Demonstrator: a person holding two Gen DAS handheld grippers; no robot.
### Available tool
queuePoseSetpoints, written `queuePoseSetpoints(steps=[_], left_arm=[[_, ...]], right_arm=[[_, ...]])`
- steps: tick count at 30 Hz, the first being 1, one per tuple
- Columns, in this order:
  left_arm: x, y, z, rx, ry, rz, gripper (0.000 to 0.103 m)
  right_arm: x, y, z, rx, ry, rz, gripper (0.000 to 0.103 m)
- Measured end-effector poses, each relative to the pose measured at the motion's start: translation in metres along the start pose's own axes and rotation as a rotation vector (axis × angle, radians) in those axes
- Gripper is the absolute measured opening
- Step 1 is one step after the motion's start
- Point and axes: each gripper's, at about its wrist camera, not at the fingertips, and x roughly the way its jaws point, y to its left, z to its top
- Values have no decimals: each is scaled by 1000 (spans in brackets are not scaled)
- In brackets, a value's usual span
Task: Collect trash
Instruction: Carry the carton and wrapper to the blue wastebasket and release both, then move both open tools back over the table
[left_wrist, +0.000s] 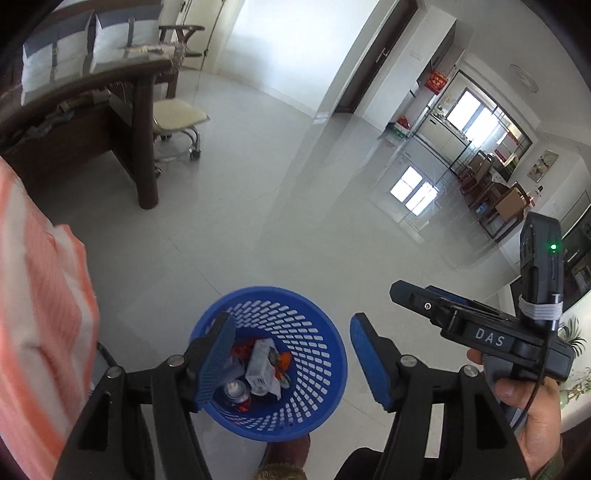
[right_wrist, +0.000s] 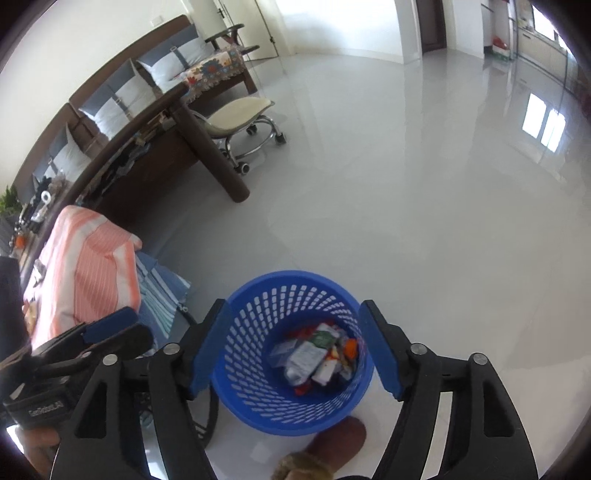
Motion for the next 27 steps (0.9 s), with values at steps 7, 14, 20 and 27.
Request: queuePoseSetpoints(steps=[7, 14, 20, 27], left_arm=[[-97, 18, -7, 58, -156, 149, 78], [-168, 81, -59, 7, -189, 393, 78], [-213, 167, -112, -167, -112, 446, 78], [-260, 240, -167, -310, -109, 539, 78]], right_arm=[[-19, 35, 10, -77, -117, -182, 102], [-44, 97, 8, -161, -255, -144, 102], [-59, 183, -18, -286, -338, -27, 102], [-33, 302, -87, -504, -178, 176, 103]])
